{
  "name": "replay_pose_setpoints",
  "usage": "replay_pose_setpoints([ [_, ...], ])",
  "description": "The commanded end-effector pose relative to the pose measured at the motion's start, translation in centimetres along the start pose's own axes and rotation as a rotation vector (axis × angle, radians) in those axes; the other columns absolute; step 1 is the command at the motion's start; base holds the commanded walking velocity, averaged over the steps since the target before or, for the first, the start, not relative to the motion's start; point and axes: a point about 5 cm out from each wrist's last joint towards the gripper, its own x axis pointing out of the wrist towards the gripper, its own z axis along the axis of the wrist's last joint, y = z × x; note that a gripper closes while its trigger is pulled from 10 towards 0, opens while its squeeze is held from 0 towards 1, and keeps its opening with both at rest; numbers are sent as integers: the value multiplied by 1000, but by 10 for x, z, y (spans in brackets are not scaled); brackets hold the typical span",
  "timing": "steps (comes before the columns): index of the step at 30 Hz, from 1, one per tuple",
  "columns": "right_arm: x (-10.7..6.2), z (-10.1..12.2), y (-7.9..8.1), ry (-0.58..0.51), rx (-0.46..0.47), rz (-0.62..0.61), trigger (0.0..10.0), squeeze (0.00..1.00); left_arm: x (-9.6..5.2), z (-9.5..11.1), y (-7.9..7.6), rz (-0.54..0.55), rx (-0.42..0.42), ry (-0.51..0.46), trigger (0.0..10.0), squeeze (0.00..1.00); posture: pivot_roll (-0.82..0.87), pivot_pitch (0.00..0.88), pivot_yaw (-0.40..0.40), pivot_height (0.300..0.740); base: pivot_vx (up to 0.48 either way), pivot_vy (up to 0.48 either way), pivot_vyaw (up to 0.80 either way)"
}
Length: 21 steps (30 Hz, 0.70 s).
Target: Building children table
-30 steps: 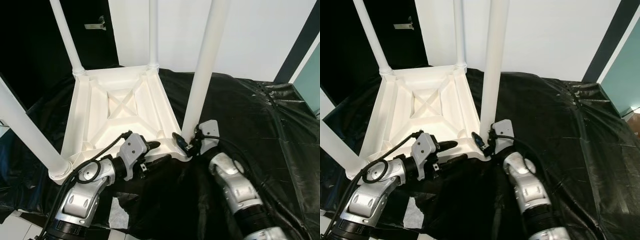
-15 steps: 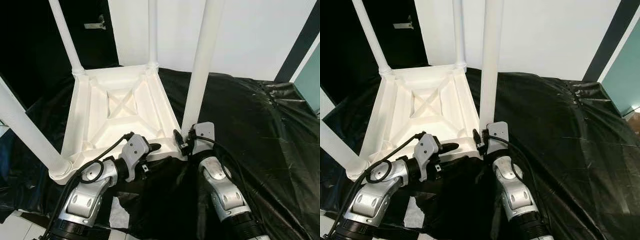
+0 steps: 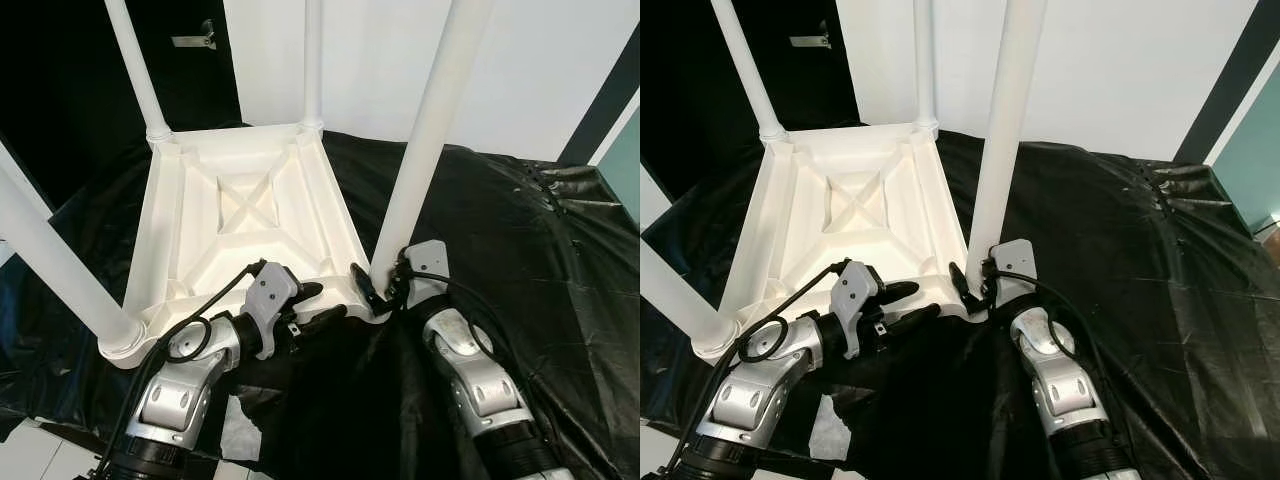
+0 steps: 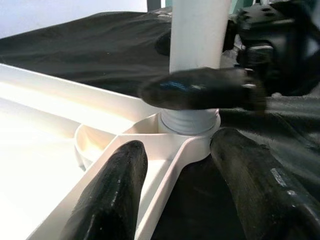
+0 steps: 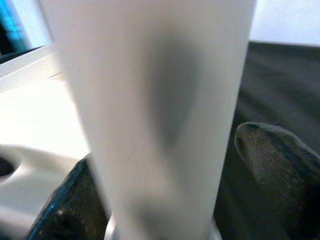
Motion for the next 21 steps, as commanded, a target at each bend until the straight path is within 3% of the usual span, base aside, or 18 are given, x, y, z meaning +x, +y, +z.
replay_pose_setpoints([
  [1, -4, -2, -2, -6, 11, 33, 10000, 0, -2, -1, 5, 71, -2, 13, 10000, 0, 38, 0, -49, 740, 0, 0, 0],
  [11, -6, -2, -13, 9, -37, 277, 10000, 0, -6, -2, 2, 5, 42, 32, 10000, 0, 13, 0, -14, 740, 0, 0, 0],
  [21, 22, 5, -17, 21, -122, 439, 10000, 0, -3, 1, 5, -5, 61, 32, 10000, 0, 27, 0, -12, 740, 0, 0, 0],
])
